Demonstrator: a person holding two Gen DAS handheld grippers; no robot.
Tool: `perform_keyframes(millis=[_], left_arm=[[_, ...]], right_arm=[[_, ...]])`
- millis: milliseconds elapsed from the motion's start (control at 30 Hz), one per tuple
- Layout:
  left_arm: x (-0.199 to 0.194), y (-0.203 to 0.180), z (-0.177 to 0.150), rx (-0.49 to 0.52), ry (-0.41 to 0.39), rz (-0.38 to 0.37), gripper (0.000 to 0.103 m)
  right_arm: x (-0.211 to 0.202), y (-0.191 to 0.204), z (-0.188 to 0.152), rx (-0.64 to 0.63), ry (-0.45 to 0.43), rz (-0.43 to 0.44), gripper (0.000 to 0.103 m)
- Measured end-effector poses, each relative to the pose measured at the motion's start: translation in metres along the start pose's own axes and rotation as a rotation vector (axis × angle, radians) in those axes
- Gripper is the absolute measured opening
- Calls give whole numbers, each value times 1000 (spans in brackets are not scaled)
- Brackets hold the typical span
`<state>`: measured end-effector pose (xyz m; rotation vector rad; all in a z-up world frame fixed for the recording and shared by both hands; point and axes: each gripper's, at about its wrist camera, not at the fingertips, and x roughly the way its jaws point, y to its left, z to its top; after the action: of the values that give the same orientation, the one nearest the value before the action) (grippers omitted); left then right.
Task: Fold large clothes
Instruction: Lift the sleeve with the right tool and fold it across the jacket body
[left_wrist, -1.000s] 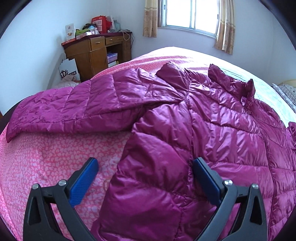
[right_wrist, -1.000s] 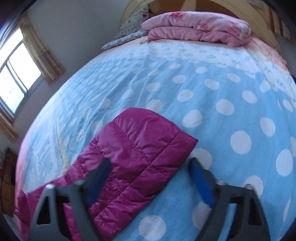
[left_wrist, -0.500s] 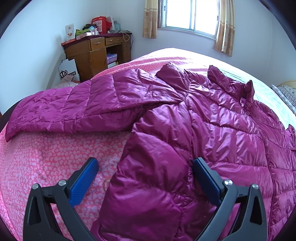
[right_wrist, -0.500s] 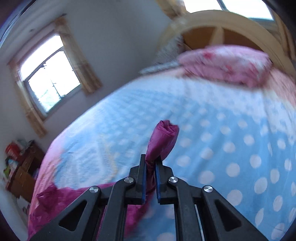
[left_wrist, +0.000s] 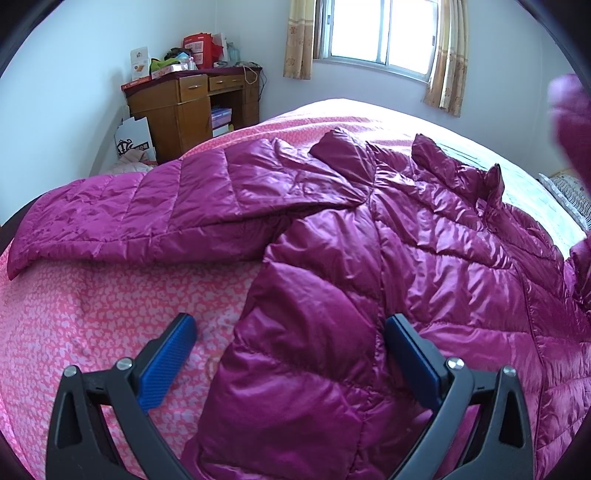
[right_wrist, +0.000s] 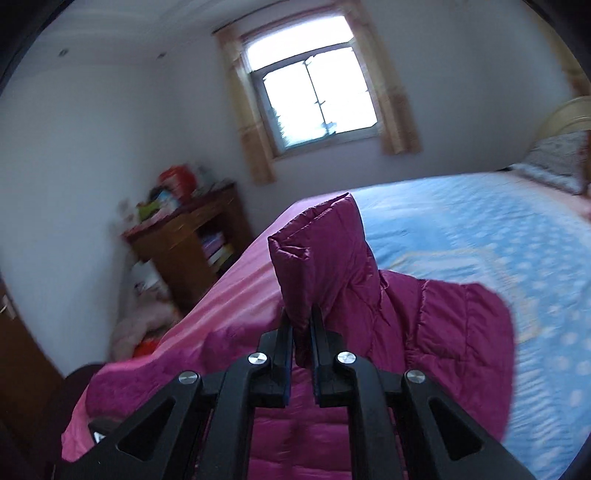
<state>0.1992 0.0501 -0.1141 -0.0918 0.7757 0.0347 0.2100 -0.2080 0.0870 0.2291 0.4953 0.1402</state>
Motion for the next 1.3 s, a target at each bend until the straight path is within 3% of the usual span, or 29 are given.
perform_keyframes(millis=[200,567,700,767,833,900,1000,1067,1133,1300], left_arm=[[-1,4,-1,-8,-5,-15,103],[-2,5,-3,-7,-8,-13,103],[-3,5,-3,-8,-10,-16,103],[-3,5,-3,-8,-10,-16,103],[-3,6,-3,-8,-10,-15,103],[-2,6,-3,-9,-10,-16,103],[-3,5,-3,-9,-10,-18,103],[-3,5,-3,-9,-10,-18,103],[-3,5,-3,-8,-10,-16,103],[-3,5,-3,-6,-10,-14,103]], right_arm=[[86,25,-52,27,176,119,8],[134,53,-120,16,346,225,8],[152,46,-132,77,448,246,15],[151,43,-131,123,468,305,29],[147,48,-128,142,481,376,70],[137,54,-124,137,464,406,77],[108,51,-110,107,364,355,77],[89,36,-100,82,292,261,75],[74,9,-89,52,243,129,53],[58,-73,-84,83,258,-147,50]])
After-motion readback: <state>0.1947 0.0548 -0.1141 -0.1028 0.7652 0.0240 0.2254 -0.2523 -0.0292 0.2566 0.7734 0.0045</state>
